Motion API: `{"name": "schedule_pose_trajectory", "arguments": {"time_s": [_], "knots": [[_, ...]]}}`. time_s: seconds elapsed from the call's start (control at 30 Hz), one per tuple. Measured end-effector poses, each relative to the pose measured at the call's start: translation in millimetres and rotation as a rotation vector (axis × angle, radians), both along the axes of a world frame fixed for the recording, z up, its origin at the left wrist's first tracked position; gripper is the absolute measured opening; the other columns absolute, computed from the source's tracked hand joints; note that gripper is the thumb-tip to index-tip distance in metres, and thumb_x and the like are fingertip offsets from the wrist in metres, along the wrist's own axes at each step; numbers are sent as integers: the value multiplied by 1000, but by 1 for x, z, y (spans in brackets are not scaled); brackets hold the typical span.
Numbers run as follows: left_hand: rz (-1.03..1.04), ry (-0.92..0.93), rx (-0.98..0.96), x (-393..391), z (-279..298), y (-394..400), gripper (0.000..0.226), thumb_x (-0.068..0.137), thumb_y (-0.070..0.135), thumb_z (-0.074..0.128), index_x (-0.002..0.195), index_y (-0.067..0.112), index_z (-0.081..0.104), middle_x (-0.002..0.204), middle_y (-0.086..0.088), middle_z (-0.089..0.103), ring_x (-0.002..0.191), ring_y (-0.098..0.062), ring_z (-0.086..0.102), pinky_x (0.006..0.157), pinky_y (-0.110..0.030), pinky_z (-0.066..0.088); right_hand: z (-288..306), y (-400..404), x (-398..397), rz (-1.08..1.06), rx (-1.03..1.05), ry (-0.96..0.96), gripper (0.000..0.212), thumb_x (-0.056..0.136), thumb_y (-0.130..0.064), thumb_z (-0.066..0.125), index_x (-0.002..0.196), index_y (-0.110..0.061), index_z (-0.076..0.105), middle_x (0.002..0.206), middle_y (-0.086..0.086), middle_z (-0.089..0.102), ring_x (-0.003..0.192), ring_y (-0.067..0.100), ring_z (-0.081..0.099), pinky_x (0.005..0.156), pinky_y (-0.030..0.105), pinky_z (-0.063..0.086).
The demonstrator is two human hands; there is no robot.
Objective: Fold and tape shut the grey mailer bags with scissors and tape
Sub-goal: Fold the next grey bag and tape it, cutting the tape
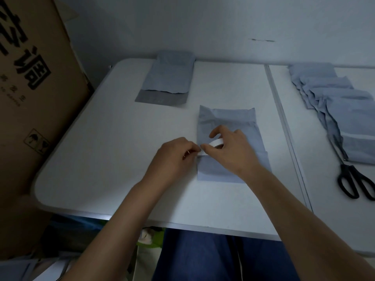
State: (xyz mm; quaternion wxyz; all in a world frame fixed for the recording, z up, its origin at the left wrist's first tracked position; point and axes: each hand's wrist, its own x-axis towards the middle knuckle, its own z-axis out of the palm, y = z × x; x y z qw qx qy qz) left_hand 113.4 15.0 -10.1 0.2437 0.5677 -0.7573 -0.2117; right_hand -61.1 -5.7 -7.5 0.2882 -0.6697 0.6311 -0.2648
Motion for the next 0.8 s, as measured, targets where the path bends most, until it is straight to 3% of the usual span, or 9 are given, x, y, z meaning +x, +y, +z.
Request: {"name": "schedule_pose_trajectory", "arguments": {"time_s": [0.27, 0.4, 0.5, 0.63, 0.8], "knots": [[-136, -195, -234, -5, -19, 3, 22, 90, 13, 63, 108, 16, 74, 97, -3, 66, 86, -21, 57, 63, -27, 42, -1, -2, 0, 2, -1, 13, 34, 80, -47, 68, 104, -27, 55, 72, -15, 56, 111, 10, 42, 80, 32, 47], [-116, -245, -167, -5, -18, 3, 26, 97, 28, 51, 115, 26, 70, 107, 2, 58, 95, -17, 49, 65, -28, 38, -3, -2, 0, 4, 9, 32, 34, 80, -49, 67, 104, -27, 56, 78, -12, 59, 110, 8, 40, 77, 30, 44], [-90, -241, -154, -1, -16, 3, 26, 98, 36, 50, 109, 29, 72, 105, 5, 56, 93, -15, 50, 67, -31, 44, -3, -2, -1, -10, 2, 23, 34, 80, -49, 67, 103, -27, 57, 78, -14, 58, 110, 9, 43, 80, 33, 48], [-77, -231, -151, 8, -11, 8, 21, 95, 29, 57, 107, 28, 74, 102, 6, 58, 90, -14, 51, 65, -34, 49, -4, -3, -2, -9, -7, 3, 32, 81, -48, 67, 103, -26, 57, 73, -19, 56, 111, 11, 44, 82, 35, 49], [-27, -232, -132, 8, -8, 3, 23, 94, 18, 54, 107, 16, 74, 109, 3, 63, 99, -17, 55, 77, -35, 49, -7, -5, -1, 5, -9, 3, 31, 80, -48, 67, 100, -28, 55, 63, -19, 60, 109, 9, 42, 73, 29, 43]]}}
